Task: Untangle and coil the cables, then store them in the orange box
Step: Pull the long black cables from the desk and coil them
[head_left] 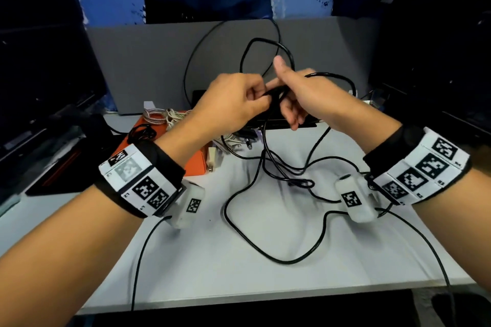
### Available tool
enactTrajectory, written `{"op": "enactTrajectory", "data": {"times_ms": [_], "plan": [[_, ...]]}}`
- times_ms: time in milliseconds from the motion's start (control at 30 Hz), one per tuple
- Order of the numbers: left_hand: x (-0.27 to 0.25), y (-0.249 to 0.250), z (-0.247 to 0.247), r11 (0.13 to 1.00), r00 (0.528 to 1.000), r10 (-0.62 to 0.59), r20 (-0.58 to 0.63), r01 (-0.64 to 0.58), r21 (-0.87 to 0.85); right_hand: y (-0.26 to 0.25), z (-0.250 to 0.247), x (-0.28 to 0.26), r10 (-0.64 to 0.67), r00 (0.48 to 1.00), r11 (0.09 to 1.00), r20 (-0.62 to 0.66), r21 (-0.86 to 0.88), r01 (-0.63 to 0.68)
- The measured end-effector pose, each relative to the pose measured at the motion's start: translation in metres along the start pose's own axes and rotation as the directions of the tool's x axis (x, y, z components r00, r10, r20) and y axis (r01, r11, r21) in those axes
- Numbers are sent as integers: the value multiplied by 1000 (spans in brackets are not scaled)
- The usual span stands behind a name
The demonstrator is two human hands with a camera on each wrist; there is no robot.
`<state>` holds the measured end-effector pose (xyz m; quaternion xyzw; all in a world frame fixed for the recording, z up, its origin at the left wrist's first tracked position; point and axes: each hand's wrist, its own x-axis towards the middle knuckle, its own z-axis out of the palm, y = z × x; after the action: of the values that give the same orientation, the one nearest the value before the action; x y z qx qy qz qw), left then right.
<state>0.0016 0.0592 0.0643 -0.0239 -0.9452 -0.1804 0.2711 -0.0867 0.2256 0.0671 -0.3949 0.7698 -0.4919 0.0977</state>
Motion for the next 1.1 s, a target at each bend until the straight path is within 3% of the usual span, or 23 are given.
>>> {"op": "enactTrajectory", "data": {"times_ms": [133,200,300,367,433,500,600,700,800,867,967,1033,1100], "plan": [[0,-3,-6,998,987,1,-164,-10,-54,3,-23,-2,-9,997,980,-79,195,24],[1,-5,-14,982,967,-72,-245,25,-189,9,-40,-3,-50,996,975,-78,213,65],[5,-20,-40,848,854,-345,-389,106,-519,21,-71,-8,-32,997,997,-70,71,37],[5,-32,-58,775,773,-474,-421,139,-617,30,-90,-10,13,978,995,-208,97,7],[4,-36,-63,749,746,-527,-407,180,-638,37,-99,-8,88,933,975,-348,222,-9],[3,-35,-61,711,759,-537,-368,172,-682,41,-99,-4,90,910,982,-406,187,-13],[2,-35,-61,604,836,-485,-255,110,-789,37,-100,-3,26,918,999,-396,37,-13],[0,-34,-66,539,893,-419,-164,99,-837,31,-112,-5,-20,930,996,-366,75,51],[-2,-30,-69,655,928,-352,-125,149,-741,21,-124,-6,-46,896,993,-441,74,87],[-5,-25,-70,702,946,-302,-117,138,-699,15,-130,-5,-68,866,996,-495,-87,28],[-9,-14,-75,741,960,-279,-34,193,-644,4,-137,-4,-98,764,989,-638,-147,5],[-13,-12,-80,862,926,-362,103,375,-341,-6,-134,-3,-113,756,994,-645,-76,84],[-16,-14,-80,896,871,-438,223,444,26,-15,-126,-1,-152,782,987,-604,-56,148]]}}
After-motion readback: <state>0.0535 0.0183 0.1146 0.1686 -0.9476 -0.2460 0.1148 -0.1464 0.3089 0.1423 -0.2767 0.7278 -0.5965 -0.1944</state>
